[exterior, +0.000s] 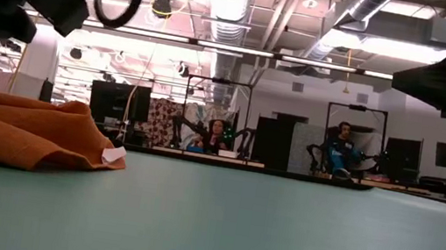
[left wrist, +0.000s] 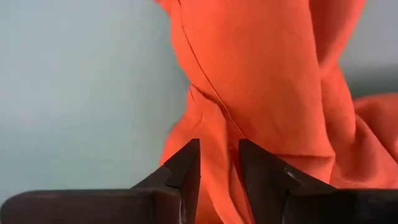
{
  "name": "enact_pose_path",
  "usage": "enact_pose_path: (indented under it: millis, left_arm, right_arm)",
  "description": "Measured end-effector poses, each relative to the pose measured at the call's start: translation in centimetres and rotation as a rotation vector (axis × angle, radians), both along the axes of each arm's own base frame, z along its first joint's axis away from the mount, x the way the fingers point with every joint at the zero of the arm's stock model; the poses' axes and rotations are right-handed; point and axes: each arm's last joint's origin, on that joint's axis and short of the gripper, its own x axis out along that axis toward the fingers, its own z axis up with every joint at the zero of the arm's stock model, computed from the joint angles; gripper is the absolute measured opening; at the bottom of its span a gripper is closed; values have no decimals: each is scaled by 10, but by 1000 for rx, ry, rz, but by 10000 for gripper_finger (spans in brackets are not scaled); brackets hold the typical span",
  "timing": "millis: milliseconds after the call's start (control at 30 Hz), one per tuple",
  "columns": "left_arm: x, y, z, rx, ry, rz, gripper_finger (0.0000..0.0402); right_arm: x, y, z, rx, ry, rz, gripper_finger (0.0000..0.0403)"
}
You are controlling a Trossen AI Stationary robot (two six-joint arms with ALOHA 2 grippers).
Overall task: Roll towel
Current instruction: Fold the orange towel
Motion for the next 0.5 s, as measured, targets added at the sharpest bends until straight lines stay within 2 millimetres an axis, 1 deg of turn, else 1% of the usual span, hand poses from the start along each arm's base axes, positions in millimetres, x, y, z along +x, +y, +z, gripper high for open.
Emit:
enact_pose_path:
  millis: [133,267,333,467,500]
  left_arm:
    - [-2,-3,-1,-6,6,-9,100]
    - [-8,-2,-7,0,36,-3,92]
    - [-11,-1,-11,-5,61,-1,74]
    - [-12,0,-13,-8,67,-38,13]
    - [-12,0,-13,-7,60,-54,8]
  right_arm:
    - [0,0,0,0,0,0,147]
    - [0,0,0,0,0,0,147]
    - [0,0,0,0,0,0,147]
    - [0,0,0,0,0,0,147]
    - [0,0,0,0,0,0,147]
